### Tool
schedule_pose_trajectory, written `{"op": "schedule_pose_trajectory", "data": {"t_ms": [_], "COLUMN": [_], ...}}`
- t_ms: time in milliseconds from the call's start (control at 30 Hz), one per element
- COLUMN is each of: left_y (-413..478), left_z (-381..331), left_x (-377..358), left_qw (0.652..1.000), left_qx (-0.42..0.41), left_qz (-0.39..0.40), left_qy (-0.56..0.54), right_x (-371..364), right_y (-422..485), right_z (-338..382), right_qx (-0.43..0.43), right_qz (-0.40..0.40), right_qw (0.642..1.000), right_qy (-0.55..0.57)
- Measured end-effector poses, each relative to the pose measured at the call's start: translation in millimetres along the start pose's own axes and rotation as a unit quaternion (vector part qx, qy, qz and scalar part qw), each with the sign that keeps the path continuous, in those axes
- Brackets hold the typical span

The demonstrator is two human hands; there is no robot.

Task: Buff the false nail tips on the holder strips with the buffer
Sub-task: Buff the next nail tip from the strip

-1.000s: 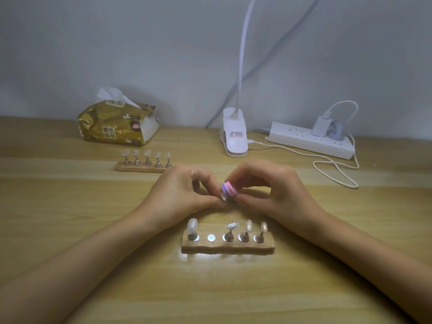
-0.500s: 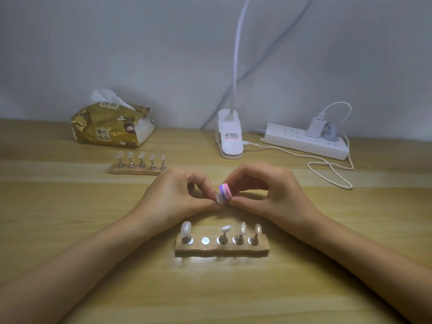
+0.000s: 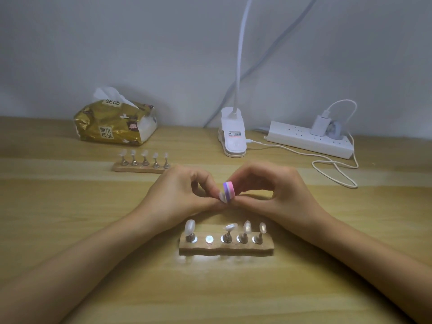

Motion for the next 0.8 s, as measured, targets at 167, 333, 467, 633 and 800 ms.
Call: {"op": "schedule_pose_trajectory", "data": {"t_ms": [167, 333, 467, 633, 800], "left_y": [-0.6, -0.7, -0.3, 0.0, 0.1], "left_z": [0.1, -0.7, 0.2, 1.4, 2.3], "left_x": [0.2, 0.2, 0.5, 0.1, -0.3], "left_qw": [1.0, 1.0, 1.0, 1.0, 1.0], "left_qx": [-0.004, 0.001, 0.002, -0.003, 0.001], "left_qz": [0.0, -0.002, -0.008, -0.01, -0.01], "left_qy": [0.002, -0.001, 0.006, 0.002, -0.001], "right_x": [-2.9, -2.6, -2.8, -4.2, -4.2], "right_y": [-0.5, -2.1, -1.1, 0.1, 0.1], "right_z": [0.3, 5.1, 0.0, 2.0, 4.2], "right_qx": [-0.001, 0.03, 0.015, 0.031, 0.052], "right_qz": [0.009, -0.01, 0.005, 0.004, -0.002], "right_qw": [1.0, 0.999, 0.999, 0.999, 0.998], "right_qy": [-0.006, -0.022, -0.031, -0.035, -0.037]}}
Point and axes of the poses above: each hand's wrist, its own y-axis towards the middle knuckle, its own x-axis out of the back of the hand, z = x × y, the point moved 7 cm from there along y, towards the middle knuckle, and after that the axes turned 5 degrees about -x, right-handed, at the moved point
